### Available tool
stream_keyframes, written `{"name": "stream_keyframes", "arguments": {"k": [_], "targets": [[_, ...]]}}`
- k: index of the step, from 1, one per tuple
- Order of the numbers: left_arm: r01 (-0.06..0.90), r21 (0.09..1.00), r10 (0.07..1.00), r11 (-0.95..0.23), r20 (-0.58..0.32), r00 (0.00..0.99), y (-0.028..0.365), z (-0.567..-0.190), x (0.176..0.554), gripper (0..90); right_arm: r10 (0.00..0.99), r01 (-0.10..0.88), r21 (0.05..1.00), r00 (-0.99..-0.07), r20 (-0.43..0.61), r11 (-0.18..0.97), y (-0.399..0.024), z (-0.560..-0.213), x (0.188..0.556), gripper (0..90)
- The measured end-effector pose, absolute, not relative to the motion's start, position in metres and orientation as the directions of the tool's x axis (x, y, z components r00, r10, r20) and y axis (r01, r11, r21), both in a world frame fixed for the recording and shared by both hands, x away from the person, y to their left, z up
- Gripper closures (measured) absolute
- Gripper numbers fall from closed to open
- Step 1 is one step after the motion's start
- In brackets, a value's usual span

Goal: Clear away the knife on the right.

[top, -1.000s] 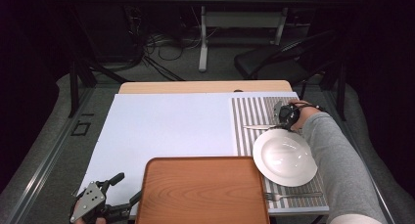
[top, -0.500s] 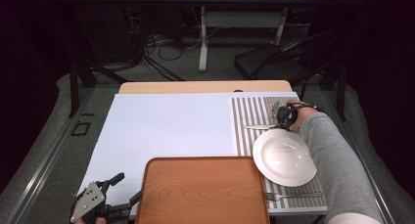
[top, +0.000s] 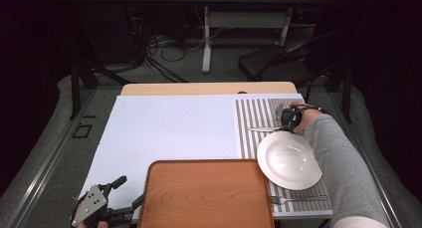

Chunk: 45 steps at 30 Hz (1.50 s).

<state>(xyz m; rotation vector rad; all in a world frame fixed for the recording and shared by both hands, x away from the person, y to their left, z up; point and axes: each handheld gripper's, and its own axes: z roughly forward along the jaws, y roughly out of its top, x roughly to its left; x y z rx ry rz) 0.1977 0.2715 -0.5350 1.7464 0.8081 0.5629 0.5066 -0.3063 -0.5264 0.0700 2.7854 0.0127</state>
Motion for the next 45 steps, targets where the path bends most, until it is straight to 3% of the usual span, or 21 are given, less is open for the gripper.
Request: {"name": "stream_keyframes", "arguments": {"k": [6, 8, 10, 24, 26, 45], "targets": [[0.245, 0.951, 0.754, -0.189, -0.019, 0.657, 0.272, -0.535, 0.198, 16.0, 0.046, 0.046, 0.007, -0.94, -0.338, 0.999, -0.305, -0.525, 0.506, 60.7], [0.246, 0.951, 0.754, -0.187, -0.021, 0.656, 0.271, -0.535, 0.198, 16.0, 0.034, 0.018, 0.048, -0.936, -0.35, 0.999, -0.303, -0.528, 0.506, 61.9], [0.245, 0.951, 0.754, -0.189, -0.02, 0.657, 0.271, -0.535, 0.198, 16.0, 0.023, 0.024, 0.0, -0.944, -0.328, 1.0, -0.3, -0.524, 0.505, 62.5], [0.247, 0.95, 0.753, -0.19, -0.021, 0.658, 0.271, -0.535, 0.198, 16.0, 0.022, 0.001, 0.065, -0.942, -0.334, 0.998, -0.298, -0.528, 0.505, 67.0], [0.247, 0.95, 0.753, -0.19, -0.021, 0.658, 0.271, -0.535, 0.198, 16.0, 0.008, -0.002, 0.031, -0.946, -0.325, 1.0, -0.296, -0.527, 0.505, 68.0], [0.246, 0.951, 0.752, -0.189, -0.021, 0.659, 0.271, -0.535, 0.198, 16.0, -0.005, -0.012, 0.022, -0.962, -0.272, 1.0, -0.295, -0.527, 0.507, 78.5]]}}
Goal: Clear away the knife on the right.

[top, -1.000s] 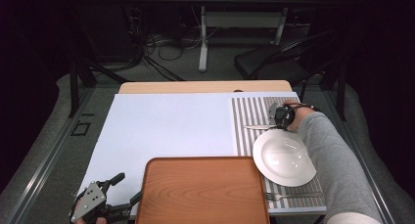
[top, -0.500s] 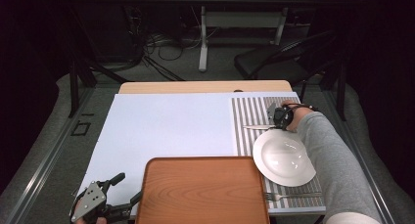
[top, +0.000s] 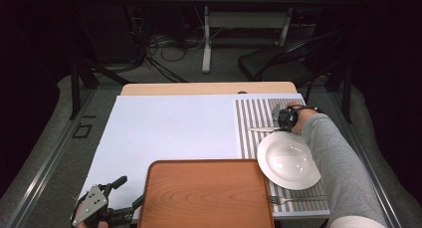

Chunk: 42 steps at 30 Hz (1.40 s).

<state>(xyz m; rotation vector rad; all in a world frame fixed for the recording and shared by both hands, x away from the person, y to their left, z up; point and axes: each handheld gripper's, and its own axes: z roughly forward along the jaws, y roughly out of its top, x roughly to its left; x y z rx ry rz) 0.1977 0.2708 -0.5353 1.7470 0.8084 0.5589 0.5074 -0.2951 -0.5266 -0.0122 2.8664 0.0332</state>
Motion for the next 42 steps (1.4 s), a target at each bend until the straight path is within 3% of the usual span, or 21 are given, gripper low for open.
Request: {"name": "stream_keyframes", "arguments": {"k": [21, 22, 25, 27, 30, 42], "targets": [[0.248, 0.95, 0.752, -0.19, -0.021, 0.658, 0.271, -0.535, 0.198, 16.0, 0.003, -0.004, 0.022, -0.948, -0.319, 1.0, -0.296, -0.527, 0.498, 79.8], [0.248, 0.95, 0.752, -0.189, -0.022, 0.658, 0.271, -0.535, 0.198, 16.0, 0.007, -0.023, 0.08, -0.937, -0.348, 0.996, -0.297, -0.531, 0.499, 79.8], [0.247, 0.951, 0.753, -0.188, -0.022, 0.657, 0.271, -0.536, 0.199, 16.0, 0.003, -0.01, 0.037, -0.943, -0.333, 0.999, -0.296, -0.526, 0.498, 79.9], [0.249, 0.951, 0.754, -0.185, -0.025, 0.657, 0.27, -0.536, 0.199, 16.0, 0.014, -0.022, 0.095, -0.932, -0.362, 0.995, -0.297, -0.53, 0.498, 79.9], [0.249, 0.951, 0.754, -0.184, -0.026, 0.656, 0.27, -0.536, 0.199, 16.0, 0.003, -0.001, 0.011, -0.942, -0.335, 1.0, -0.295, -0.524, 0.496, 80.0], [0.258, 0.948, 0.752, -0.186, -0.032, 0.658, 0.27, -0.536, 0.2, 16.0, 0.025, 0.026, 0.001, -0.932, -0.362, 1.0, -0.293, -0.521, 0.494, 80.0]]}}
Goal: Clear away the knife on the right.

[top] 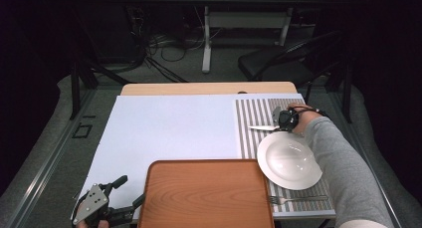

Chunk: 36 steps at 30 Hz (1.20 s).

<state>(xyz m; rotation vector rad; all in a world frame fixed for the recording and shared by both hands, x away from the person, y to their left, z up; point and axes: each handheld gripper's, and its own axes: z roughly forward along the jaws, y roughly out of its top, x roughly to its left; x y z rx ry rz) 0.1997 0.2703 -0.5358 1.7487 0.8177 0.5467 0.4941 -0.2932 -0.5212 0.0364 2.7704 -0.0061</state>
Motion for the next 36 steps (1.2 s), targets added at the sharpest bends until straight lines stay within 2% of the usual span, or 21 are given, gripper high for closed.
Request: {"name": "stream_keyframes", "arguments": {"k": [7, 8, 13, 16, 20, 22, 25, 27, 29, 30, 31, 32, 34, 35, 36], "targets": [[0.258, 0.948, 0.751, -0.186, -0.032, 0.66, 0.27, -0.536, 0.2, 16.0, 0.018, 0.025, -0.013, -0.918, -0.397, 1.0, -0.292, -0.515, 0.492, 79.9], [0.258, 0.948, 0.751, -0.186, -0.032, 0.659, 0.27, -0.536, 0.2, 16.0, 0.014, 0.033, -0.042, -0.92, -0.391, 0.999, -0.291, -0.51, 0.491, 80.0], [0.257, 0.949, 0.751, -0.184, -0.033, 0.659, 0.27, -0.536, 0.2, 16.0, 0.006, 0.012, -0.011, -0.899, -0.437, 1.0, -0.288, -0.505, 0.488, 80.0], [0.255, 0.949, 0.752, -0.184, -0.031, 0.659, 0.27, -0.535, 0.2, 16.0, 0.008, 0.031, -0.046, -0.904, -0.428, 0.998, -0.286, -0.498, 0.484, 80.0], [0.254, 0.949, 0.752, -0.186, -0.029, 0.659, 0.27, -0.535, 0.2, 16.0, 0.0, 0.01, -0.021, -0.89, -0.455, 1.0, -0.285, -0.5, 0.48, 80.0], [0.254, 0.949, 0.752, -0.185, -0.029, 0.659, 0.27, -0.535, 0.2, 16.0, -0.007, 0.032, -0.081, -0.899, -0.438, 0.996, -0.282, -0.494, 0.477, 80.0], [0.252, 0.95, 0.752, -0.184, -0.029, 0.659, 0.27, -0.536, 0.2, 16.0, 0.019, 0.022, -0.002, -0.875, -0.483, 1.0, -0.284, -0.496, 0.474, 80.0], [0.252, 0.95, 0.753, -0.183, -0.029, 0.657, 0.269, -0.535, 0.2, 16.0, 0.027, 0.033, -0.004, -0.873, -0.487, 0.999, -0.284, -0.494, 0.471, 80.0], [0.251, 0.95, 0.753, -0.184, -0.028, 0.657, 0.269, -0.535, 0.2, 16.0, 0.043, 0.073, -0.046, -0.884, -0.465, 0.996, -0.282, -0.488, 0.467, 80.0], [0.251, 0.95, 0.753, -0.185, -0.027, 0.657, 0.269, -0.535, 0.2, 16.0, 0.069, 0.041, 0.065, -0.856, -0.512, 0.997, -0.286, -0.495, 0.467, 80.0], [0.251, 0.95, 0.753, -0.185, -0.027, 0.657, 0.269, -0.535, 0.2, 16.0, 0.059, 0.114, -0.095, -0.891, -0.451, 0.989, -0.28, -0.481, 0.464, 79.9], [0.25, 0.95, 0.753, -0.185, -0.026, 0.658, 0.269, -0.535, 0.2, 16.0, 0.048, 0.122, -0.144, -0.9, -0.434, 0.982, -0.278, -0.475, 0.463, 80.0], [0.25, 0.95, 0.75, -0.186, -0.027, 0.661, 0.269, -0.535, 0.2, 16.0, 0.099, 0.09, 0.041, -0.857, -0.505, 0.995, -0.284, -0.486, 0.46, 80.0], [0.249, 0.95, 0.75, -0.186, -0.026, 0.661, 0.269, -0.535, 0.2, 16.0, 0.113, 0.089, 0.071, -0.848, -0.518, 0.993, -0.285, -0.487, 0.458, 80.0], [0.247, 0.951, 0.75, -0.185, -0.026, 0.661, 0.268, -0.535, 0.201, 16.0, 0.106, 0.128, -0.011, -0.867, -0.486, 0.992, -0.282, -0.48, 0.456, 80.0]]}}
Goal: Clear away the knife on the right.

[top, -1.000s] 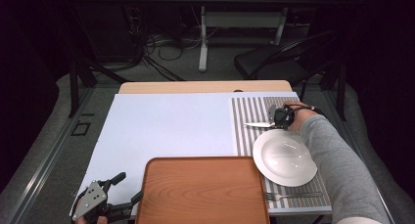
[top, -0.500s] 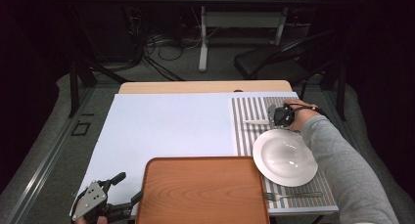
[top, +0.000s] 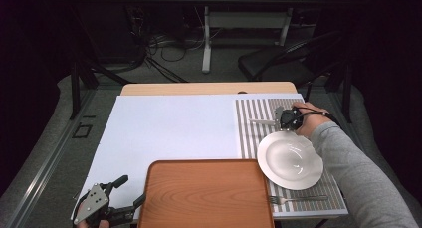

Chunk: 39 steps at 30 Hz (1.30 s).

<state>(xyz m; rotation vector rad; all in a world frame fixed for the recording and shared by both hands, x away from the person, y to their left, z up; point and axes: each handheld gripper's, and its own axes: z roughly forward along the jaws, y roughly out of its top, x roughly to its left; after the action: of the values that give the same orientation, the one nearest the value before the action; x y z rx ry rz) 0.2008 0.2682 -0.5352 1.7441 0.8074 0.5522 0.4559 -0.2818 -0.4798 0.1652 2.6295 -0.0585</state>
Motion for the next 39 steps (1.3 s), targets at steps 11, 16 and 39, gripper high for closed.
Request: {"name": "stream_keyframes", "arguments": {"k": [11, 16, 39], "targets": [[0.243, 0.952, 0.741, -0.189, -0.024, 0.671, 0.267, -0.535, 0.205, 16.0, 0.235, 0.255, 0.034, -0.822, -0.519, 0.966, -0.272, -0.466, 0.43, 80.0], [0.239, 0.951, 0.735, -0.193, -0.021, 0.678, 0.266, -0.535, 0.207, 16.0, 0.323, 0.285, 0.154, -0.792, -0.519, 0.946, -0.273, -0.47, 0.421, 80.0], [0.222, 0.954, 0.699, -0.202, -0.018, 0.715, 0.257, -0.533, 0.226, 16.0, 0.675, 0.483, 0.486, -0.63, -0.385, 0.728, -0.294, -0.456, 0.359, 80.0]]}}
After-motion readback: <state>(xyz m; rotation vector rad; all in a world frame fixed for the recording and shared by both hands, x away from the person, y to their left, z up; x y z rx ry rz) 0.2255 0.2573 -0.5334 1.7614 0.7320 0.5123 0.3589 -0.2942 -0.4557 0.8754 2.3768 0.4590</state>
